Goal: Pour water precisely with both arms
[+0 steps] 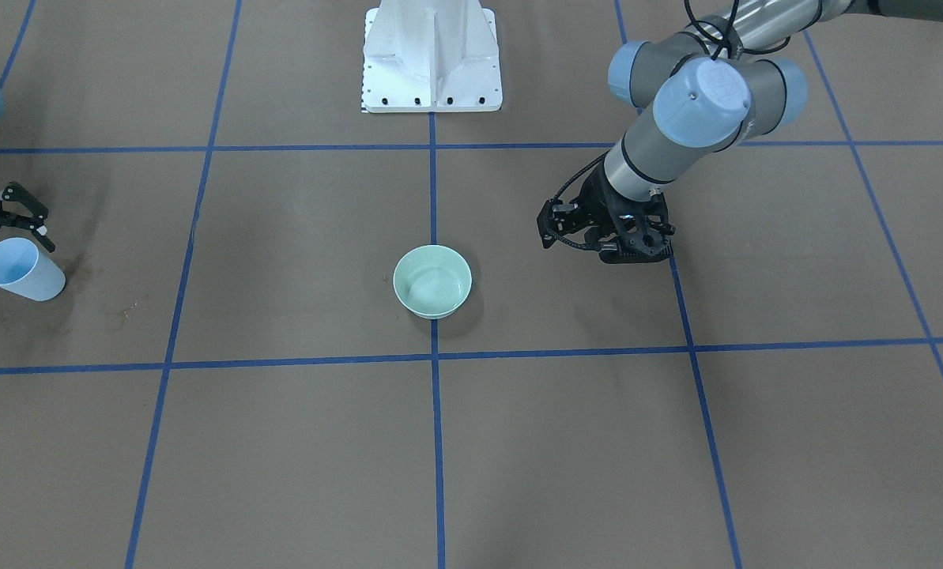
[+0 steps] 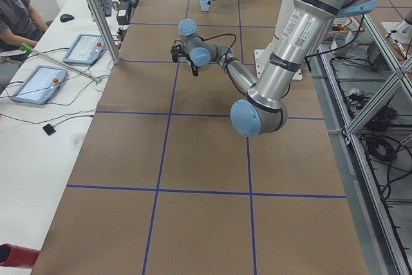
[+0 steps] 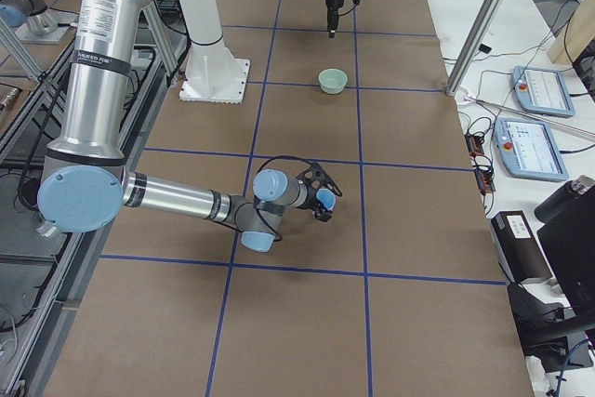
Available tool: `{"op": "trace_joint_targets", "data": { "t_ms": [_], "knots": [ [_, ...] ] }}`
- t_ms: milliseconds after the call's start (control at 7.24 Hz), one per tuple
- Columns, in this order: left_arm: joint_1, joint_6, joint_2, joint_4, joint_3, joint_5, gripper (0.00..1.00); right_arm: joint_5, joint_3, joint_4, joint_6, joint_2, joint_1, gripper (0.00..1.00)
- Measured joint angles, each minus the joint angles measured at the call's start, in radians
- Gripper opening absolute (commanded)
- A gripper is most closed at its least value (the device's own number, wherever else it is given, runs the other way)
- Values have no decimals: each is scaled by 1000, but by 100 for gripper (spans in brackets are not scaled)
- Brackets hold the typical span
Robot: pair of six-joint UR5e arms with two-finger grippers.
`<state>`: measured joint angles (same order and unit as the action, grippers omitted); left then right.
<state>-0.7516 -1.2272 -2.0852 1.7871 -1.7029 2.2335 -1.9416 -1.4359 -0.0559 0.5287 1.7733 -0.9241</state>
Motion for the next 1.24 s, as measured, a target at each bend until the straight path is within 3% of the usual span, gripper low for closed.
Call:
{"op": "trace_joint_targets", "data": {
  "t_ms": [828,966,1104,1243],
  "knots": [
    [0,0,-1,0,1,0,74,16,25,1,-2,-26,4,96],
    [0,0,-1,0,1,0,74,18,28,1,-2,-27,4,85],
    [1,0,-1,0,0,0,74,19,29,1,-1,-27,4,67],
    [1,0,-1,0,-1,0,74,19,29,1,1,-27,6,41]
  ]
}}
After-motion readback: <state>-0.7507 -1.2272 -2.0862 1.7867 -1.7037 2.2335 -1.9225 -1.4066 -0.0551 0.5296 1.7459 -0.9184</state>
